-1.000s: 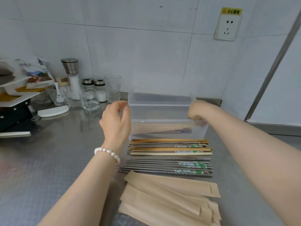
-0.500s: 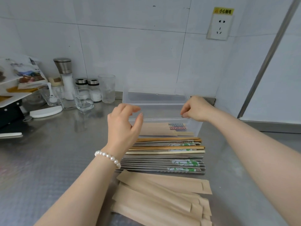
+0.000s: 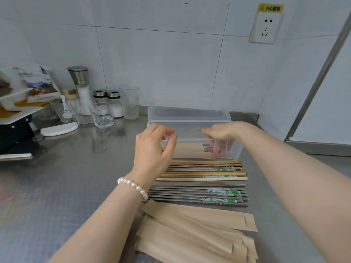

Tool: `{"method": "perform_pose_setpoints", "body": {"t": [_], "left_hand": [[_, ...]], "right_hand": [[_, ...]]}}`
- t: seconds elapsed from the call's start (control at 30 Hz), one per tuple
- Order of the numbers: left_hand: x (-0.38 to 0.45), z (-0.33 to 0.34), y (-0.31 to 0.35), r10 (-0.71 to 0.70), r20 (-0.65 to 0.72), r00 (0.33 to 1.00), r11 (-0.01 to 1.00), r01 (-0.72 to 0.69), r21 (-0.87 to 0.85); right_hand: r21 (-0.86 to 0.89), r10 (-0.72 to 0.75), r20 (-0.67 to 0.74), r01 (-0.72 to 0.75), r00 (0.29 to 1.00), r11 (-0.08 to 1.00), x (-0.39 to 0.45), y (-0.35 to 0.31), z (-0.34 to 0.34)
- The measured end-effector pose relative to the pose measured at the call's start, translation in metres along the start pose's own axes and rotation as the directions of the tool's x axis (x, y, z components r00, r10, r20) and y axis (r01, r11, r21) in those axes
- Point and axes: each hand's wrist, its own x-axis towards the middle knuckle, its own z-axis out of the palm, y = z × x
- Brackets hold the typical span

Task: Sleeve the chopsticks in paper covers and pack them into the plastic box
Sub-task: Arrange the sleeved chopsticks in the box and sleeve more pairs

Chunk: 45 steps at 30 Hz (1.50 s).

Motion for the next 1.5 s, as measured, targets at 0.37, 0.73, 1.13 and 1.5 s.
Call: {"method": "perform_pose_setpoints", "body": {"t": [0.37,0.73,1.13,1.5], "left_hand": [[-0.001,0.000,0.003,-0.005,0.014,1.000,1.000,0.005,0.006],[-0.022,0.014,0.038,0.048,0.738,0.673,0.999,-0.014,-0.053],[-0.027,0.004,0.063,-0.028,0.978,0.207,0.999,0.027,0.023],[-0.021,0.005,0.051,-0.060,0.941,0.332,0.994,0.106,0.026]], "right_hand": [[0.055,-0.065,-0.091,0.070,0.994,0.996,0.003,0.006,0.003],[0.076,-0.391,-0.701,0.607,0.597,0.791,-0.058,0.027,-0.004],[0.204,-0.483,-0.183,0.513,0.856,0.834,-0.070,0.056,0.053],[0.284,-0.487,-0.169,0.516,0.857,0.808,-0.071,0.068,0.058]]}}
